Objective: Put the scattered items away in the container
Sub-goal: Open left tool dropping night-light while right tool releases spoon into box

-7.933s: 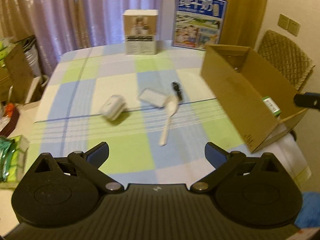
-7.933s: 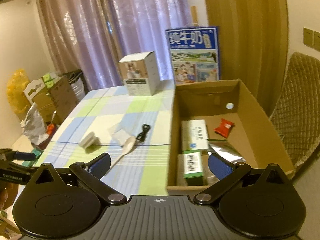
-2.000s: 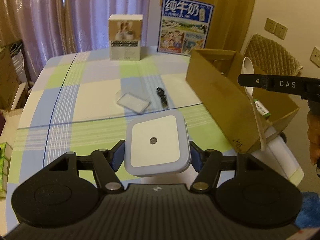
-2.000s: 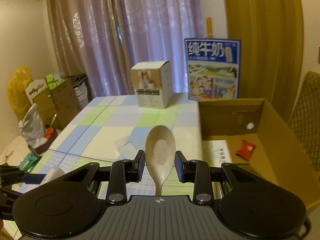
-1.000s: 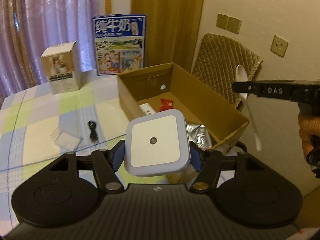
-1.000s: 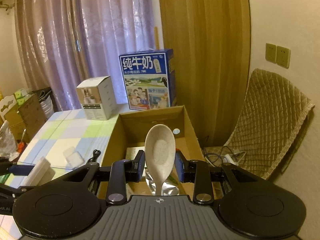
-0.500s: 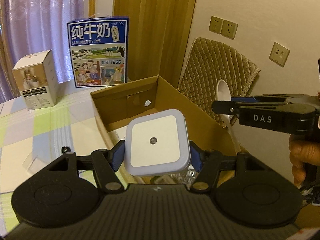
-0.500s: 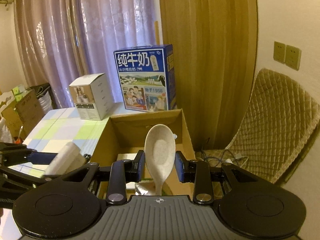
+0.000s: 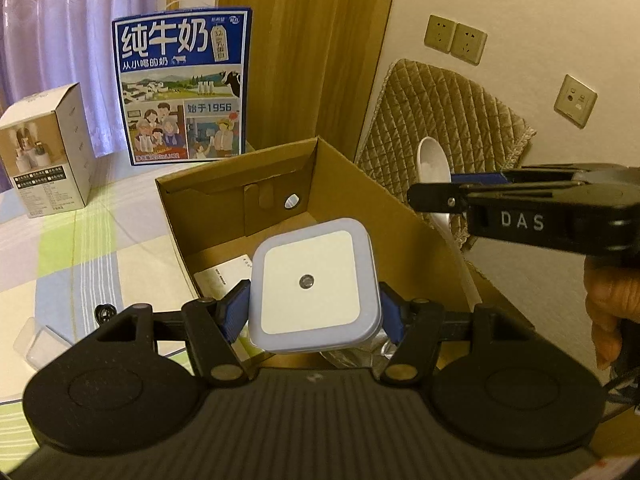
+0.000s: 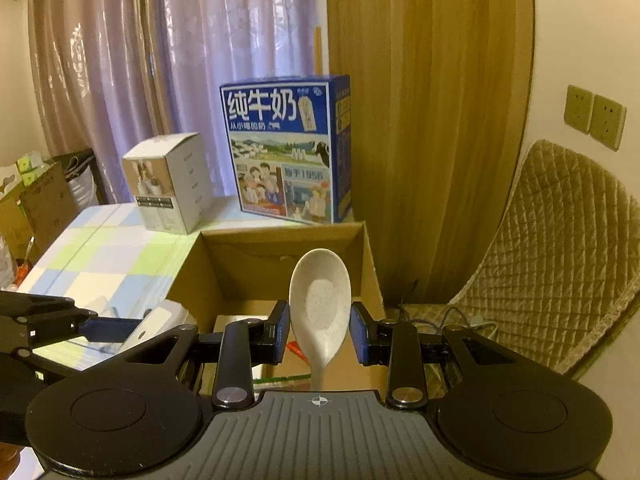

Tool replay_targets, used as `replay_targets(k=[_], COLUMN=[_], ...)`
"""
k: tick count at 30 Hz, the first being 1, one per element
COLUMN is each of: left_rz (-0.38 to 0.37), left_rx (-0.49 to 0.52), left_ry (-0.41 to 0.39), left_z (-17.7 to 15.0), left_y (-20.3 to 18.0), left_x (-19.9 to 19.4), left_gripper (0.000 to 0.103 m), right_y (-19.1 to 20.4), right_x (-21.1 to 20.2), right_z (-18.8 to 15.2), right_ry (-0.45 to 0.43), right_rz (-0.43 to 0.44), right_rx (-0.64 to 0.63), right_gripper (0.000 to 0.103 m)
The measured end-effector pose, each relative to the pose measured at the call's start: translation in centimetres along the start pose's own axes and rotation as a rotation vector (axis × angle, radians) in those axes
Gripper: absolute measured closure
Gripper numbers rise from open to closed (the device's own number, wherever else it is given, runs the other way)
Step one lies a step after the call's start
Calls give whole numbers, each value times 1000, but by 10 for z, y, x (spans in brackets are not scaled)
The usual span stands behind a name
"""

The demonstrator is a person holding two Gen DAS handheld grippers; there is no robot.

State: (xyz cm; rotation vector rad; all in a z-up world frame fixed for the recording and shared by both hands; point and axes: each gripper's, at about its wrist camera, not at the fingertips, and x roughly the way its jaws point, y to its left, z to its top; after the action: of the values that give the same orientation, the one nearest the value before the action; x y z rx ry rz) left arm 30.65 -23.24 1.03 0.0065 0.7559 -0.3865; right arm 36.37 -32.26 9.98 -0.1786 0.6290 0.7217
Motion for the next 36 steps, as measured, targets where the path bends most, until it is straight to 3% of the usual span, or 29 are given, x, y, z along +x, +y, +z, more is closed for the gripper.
replay_targets(k=[5, 7, 21, 23, 24, 25, 36], left_rz=[-26, -27, -1, 4, 5, 8, 35], left_rx=[-29, -36, -23, -22, -20, -21, -41], left_ry=[-14, -17, -37, -39, -40, -40, -40], left_z=[-1, -1, -7, -8, -10, -11, -25], left_y=[4, 5, 13, 14, 15, 16, 29], left_x=[7, 8, -10, -14, -16, -17, -38], left_gripper=[41, 34, 33, 33, 33, 33, 31], right_y=[2, 3, 11, 13, 13, 12, 12], right_x=[9, 10, 10, 9, 8, 7, -6], right_z=[-4, -5, -3, -1, 0, 0, -8], right_ry=[15, 19, 5, -8, -12, -19, -2], right_rz=[2, 3, 20, 21, 17, 16, 21], right_rx=[-4, -4, -17, -15, -10, -5, 10], right_gripper=[74, 74, 73, 66, 49, 38, 33])
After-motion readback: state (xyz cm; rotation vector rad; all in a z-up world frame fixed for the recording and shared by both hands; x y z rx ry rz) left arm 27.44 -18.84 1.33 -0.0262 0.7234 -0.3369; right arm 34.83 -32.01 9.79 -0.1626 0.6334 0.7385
